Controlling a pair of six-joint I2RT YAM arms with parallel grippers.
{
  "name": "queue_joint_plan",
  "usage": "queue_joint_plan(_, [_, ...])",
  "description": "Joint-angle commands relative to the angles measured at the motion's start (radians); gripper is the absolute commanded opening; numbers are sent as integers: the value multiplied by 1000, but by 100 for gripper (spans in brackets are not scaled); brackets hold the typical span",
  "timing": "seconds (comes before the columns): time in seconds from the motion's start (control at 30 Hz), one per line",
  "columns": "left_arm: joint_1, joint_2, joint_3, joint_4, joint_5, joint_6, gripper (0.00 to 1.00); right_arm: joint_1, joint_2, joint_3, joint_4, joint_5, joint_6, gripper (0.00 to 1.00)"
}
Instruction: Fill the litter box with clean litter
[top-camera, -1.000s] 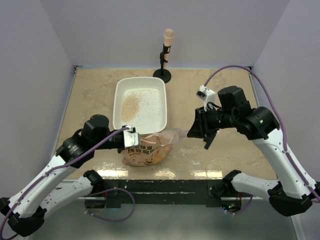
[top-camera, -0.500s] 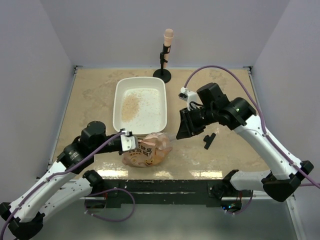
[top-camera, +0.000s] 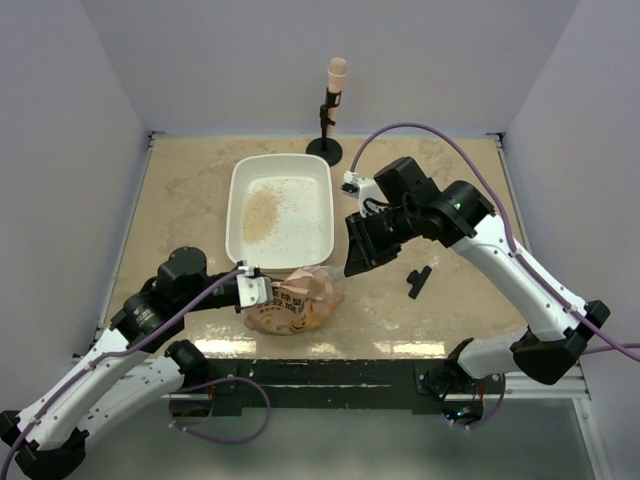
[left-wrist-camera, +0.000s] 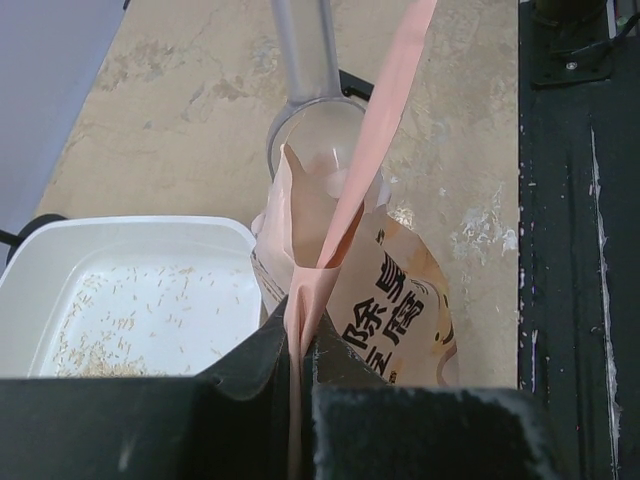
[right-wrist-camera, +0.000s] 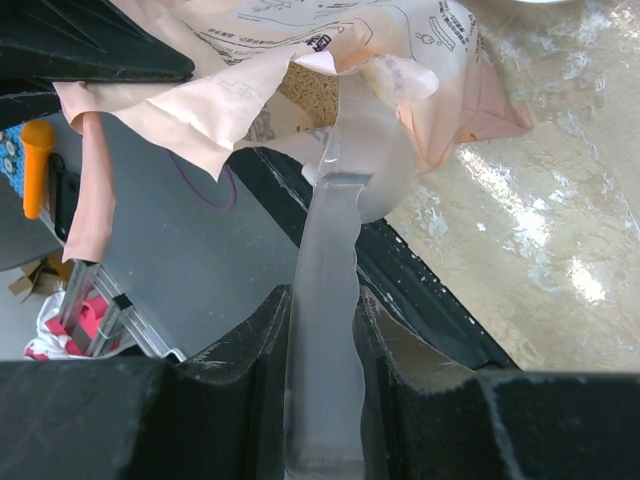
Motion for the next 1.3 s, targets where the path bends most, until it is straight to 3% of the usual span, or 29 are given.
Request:
queue_joint_plan(0.0, [-7,-35,-3,141,42,5,0,53,35,-1,-34,-43,10,0])
queue_joint_plan(0.3, [-9,-53,-15,150,42,8,0,110,160,116,-35,-9,28,0])
queue_joint_plan(0.67, [-7,-76,-33,173,47,-7,0,149,190,99,-38,135,80,0])
queue_joint_plan(1.0, [-9,-98,-44,181,28,-16,0,150,97,-59,-35,293,162,0])
queue_joint_plan(1.27, [-9,-78,-46,190,27,-26,0,150,88,-251,163,201,165,0])
